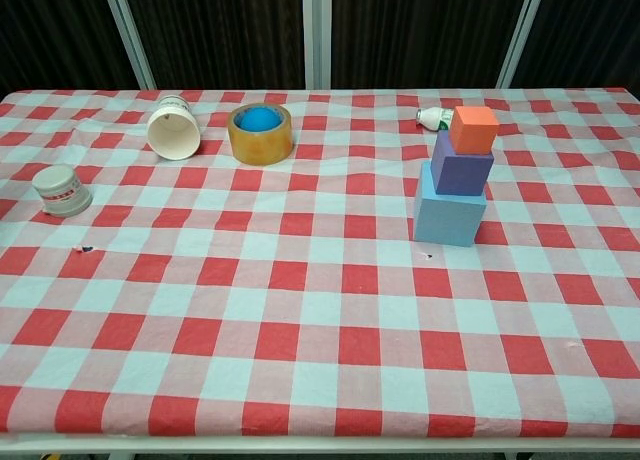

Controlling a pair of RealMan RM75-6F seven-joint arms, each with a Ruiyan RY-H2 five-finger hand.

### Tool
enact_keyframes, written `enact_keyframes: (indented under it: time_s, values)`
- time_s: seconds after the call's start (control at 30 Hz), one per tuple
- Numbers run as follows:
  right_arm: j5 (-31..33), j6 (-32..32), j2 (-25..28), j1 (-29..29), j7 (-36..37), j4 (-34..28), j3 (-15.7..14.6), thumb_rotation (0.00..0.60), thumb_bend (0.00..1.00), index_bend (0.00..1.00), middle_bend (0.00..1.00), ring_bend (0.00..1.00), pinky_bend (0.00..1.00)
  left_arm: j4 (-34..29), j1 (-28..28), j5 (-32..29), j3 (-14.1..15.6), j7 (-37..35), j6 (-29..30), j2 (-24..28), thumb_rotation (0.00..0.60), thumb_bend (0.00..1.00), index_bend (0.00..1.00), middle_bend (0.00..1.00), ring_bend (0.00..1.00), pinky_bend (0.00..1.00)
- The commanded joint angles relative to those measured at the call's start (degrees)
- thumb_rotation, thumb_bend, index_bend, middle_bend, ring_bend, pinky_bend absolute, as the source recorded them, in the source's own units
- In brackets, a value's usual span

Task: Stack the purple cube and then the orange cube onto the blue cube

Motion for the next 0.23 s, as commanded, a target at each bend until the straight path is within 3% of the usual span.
enact_keyframes:
  time_s: [0.03, 0.23]
  values:
    - [-4.3, -0.3, -3.6, -4.8, 3.7, 4.7, -1.8, 0.600, 0.06, 0.00, 0.17, 0.00, 0.00, 0.2, 0.0, 0.7, 0.4, 1.3, 0.5, -0.4, 0.600, 0.11, 0.28, 0.24, 0.16, 0.29]
    - [-6.1, -3.2, -4.2, -5.9, 3.4, 5.4, 0.4, 0.600, 0.06, 0.00, 0.17, 0.00, 0.00, 0.0, -0.1, 1.2, 0.8, 3.3, 0.8, -0.4, 0.600, 0.11, 0.28, 0.24, 0.16, 0.29]
